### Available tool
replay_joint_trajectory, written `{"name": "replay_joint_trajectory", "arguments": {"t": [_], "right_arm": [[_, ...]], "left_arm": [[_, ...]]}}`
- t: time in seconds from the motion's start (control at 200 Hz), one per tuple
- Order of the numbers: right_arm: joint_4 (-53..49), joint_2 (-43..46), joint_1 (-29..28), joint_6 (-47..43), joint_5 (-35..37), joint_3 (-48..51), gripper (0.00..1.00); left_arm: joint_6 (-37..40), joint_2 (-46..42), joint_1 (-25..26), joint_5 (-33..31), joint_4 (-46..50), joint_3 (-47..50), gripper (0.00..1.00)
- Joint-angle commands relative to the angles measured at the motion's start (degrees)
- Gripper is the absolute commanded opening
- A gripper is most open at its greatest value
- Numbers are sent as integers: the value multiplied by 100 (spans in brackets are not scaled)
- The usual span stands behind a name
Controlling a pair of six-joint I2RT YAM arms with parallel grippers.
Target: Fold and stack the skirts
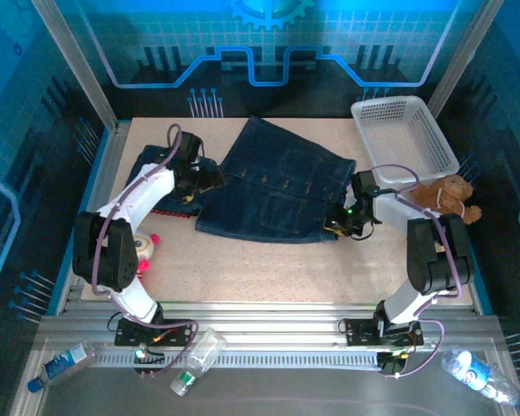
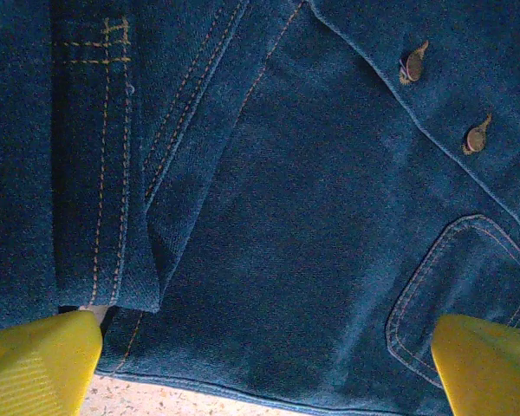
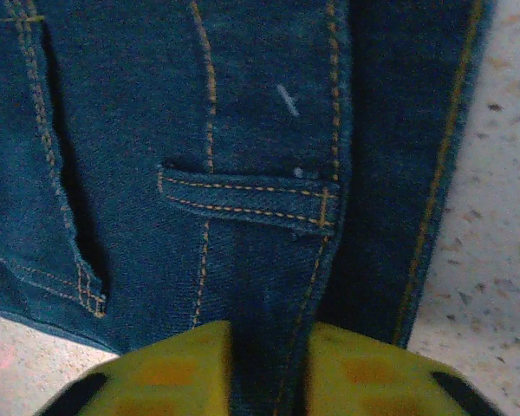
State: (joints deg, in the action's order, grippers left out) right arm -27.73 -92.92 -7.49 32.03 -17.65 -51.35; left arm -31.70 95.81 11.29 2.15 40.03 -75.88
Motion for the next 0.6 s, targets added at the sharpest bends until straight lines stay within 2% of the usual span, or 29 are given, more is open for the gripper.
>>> {"name": "replay_joint_trajectory", "arguments": {"t": [0.0, 0.095, 0.215, 0.33, 0.425, 0.595], "right_arm": [[72, 343, -64, 29, -147, 64, 11], [-88, 740, -64, 102, 180, 274, 0], [-16, 1012, -30, 389, 523, 746, 0], [65, 784, -21, 614, 666, 1055, 0], [-9, 684, -72, 697, 841, 988, 14], [-275, 859, -89, 622, 1131, 776, 15]], "left_arm": [[-150, -124, -48, 202, -68, 164, 99], [-174, -115, -48, 199, -70, 246, 99], [-239, -116, -49, 221, -75, 396, 99], [-352, -174, -48, 306, -134, 623, 99], [-465, -231, -43, 389, -145, 827, 99], [-722, -449, -30, 447, -152, 1288, 99]]}}
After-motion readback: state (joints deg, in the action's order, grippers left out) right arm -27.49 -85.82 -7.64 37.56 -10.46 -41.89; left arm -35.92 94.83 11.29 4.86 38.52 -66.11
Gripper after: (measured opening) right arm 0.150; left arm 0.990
